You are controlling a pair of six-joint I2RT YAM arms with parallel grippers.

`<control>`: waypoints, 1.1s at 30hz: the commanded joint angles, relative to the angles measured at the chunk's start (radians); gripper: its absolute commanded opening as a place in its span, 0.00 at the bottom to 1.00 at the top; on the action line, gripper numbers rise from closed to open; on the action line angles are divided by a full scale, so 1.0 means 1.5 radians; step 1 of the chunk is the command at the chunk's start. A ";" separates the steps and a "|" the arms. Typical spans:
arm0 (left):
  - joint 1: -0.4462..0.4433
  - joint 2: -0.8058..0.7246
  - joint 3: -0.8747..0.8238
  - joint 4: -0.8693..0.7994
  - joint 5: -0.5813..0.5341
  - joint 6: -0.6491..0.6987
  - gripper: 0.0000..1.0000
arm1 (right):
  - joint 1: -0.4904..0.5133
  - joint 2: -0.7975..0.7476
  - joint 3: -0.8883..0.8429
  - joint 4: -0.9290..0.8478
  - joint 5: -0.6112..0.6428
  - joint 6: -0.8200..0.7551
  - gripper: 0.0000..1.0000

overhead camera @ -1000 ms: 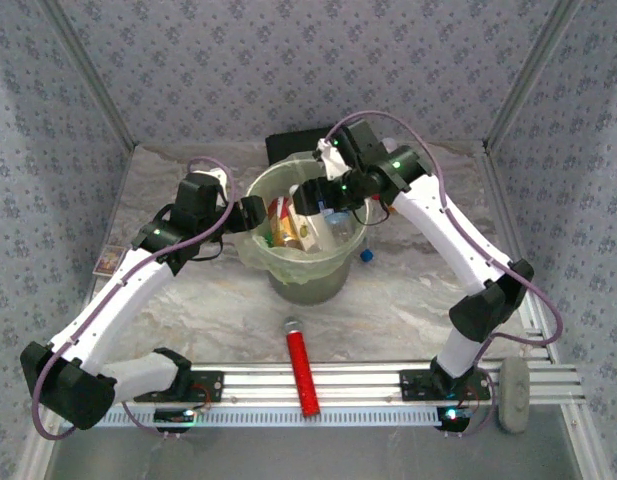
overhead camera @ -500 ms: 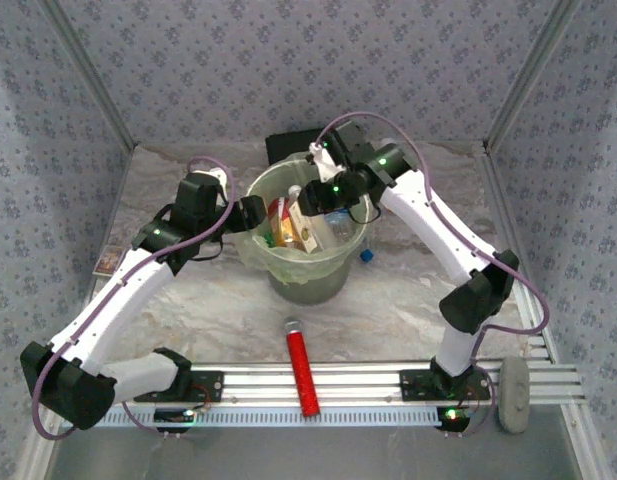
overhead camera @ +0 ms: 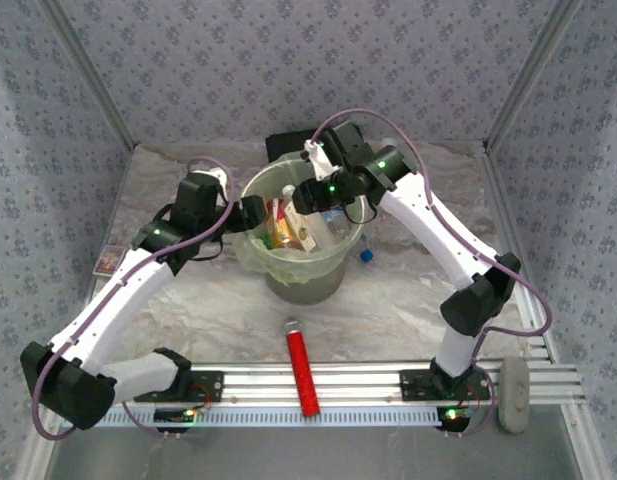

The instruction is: Put the plastic bottles in the bin

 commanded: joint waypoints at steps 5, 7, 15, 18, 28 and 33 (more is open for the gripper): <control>-0.002 -0.006 0.021 0.001 0.008 0.007 0.77 | -0.081 -0.087 -0.009 0.004 0.030 0.005 0.51; -0.001 -0.006 0.019 0.002 0.008 0.005 0.77 | -0.106 -0.101 -0.027 0.005 0.036 0.005 0.52; -0.001 -0.009 0.019 -0.001 0.005 0.005 0.77 | -0.246 -0.149 -0.153 0.038 -0.007 0.006 0.54; -0.002 -0.008 0.018 -0.001 0.006 0.004 0.77 | -0.299 -0.152 -0.216 0.039 -0.033 -0.030 0.56; -0.002 0.003 0.025 0.001 0.010 0.002 0.77 | -0.318 -0.038 -0.340 0.112 -0.086 -0.102 0.74; -0.003 0.008 0.029 -0.002 0.006 0.001 0.77 | -0.296 0.046 -0.329 0.162 -0.118 -0.095 0.79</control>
